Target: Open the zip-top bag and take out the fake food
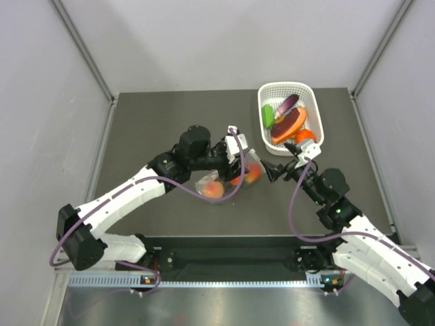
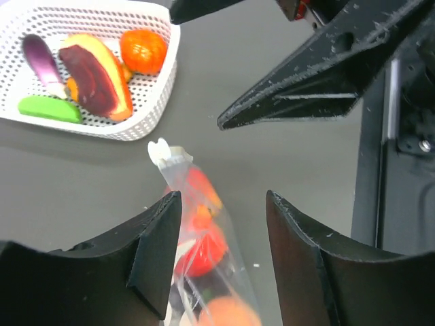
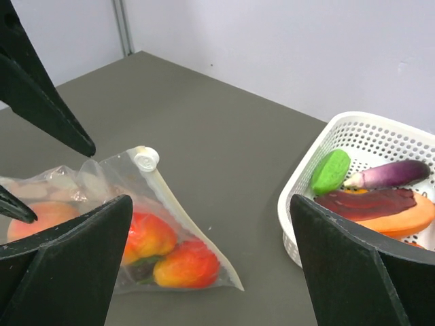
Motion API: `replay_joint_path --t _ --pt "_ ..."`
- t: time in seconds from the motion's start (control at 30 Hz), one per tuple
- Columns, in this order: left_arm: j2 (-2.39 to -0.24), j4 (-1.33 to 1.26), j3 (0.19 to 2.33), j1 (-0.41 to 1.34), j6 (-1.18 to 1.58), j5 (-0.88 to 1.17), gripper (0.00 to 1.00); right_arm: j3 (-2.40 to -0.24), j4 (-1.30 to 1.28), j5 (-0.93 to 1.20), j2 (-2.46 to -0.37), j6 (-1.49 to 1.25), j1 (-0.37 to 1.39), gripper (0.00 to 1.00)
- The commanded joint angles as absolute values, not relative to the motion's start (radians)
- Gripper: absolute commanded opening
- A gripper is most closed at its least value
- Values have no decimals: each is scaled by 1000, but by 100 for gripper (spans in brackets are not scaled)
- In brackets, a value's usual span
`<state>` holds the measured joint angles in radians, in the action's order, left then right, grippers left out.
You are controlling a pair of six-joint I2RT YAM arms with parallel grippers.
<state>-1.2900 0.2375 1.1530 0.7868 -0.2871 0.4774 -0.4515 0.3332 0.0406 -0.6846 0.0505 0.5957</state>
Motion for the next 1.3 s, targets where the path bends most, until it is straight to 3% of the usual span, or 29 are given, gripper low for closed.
replay_joint_path --t 0.0,0.23,0.4,0.43,0.47,0.5,0.53,0.63,0.77,0.9,1.27 --pt "-1293 95 1132 816 -212 258 58 -454 382 14 -652 58 609 100" --pt "-1367 138 1155 862 -161 34 63 -443 377 5 -632 54 607 100" --pt "-1390 104 1126 867 -167 52 61 -434 390 11 -621 60 606 100" --pt "-1396 89 1121 867 -181 61 57 -439 391 17 -626 61 606 100" --pt "-1400 87 1118 867 -192 74 46 -443 393 35 -630 63 604 100" --pt "-1404 86 1115 867 -205 84 25 -451 391 46 -647 64 603 100" --pt "-1411 87 1114 867 -234 97 14 -460 388 55 -655 64 603 100" --pt "-1416 109 1124 864 -302 110 0 -498 367 84 -687 67 604 100" --pt "-1375 159 1152 807 -385 276 0 -541 347 133 -704 83 603 100" --pt "-1338 263 1274 666 -428 565 0 -594 322 192 -712 104 601 100" --pt "-1413 645 1580 551 -676 913 0 -750 281 446 -845 140 580 100"
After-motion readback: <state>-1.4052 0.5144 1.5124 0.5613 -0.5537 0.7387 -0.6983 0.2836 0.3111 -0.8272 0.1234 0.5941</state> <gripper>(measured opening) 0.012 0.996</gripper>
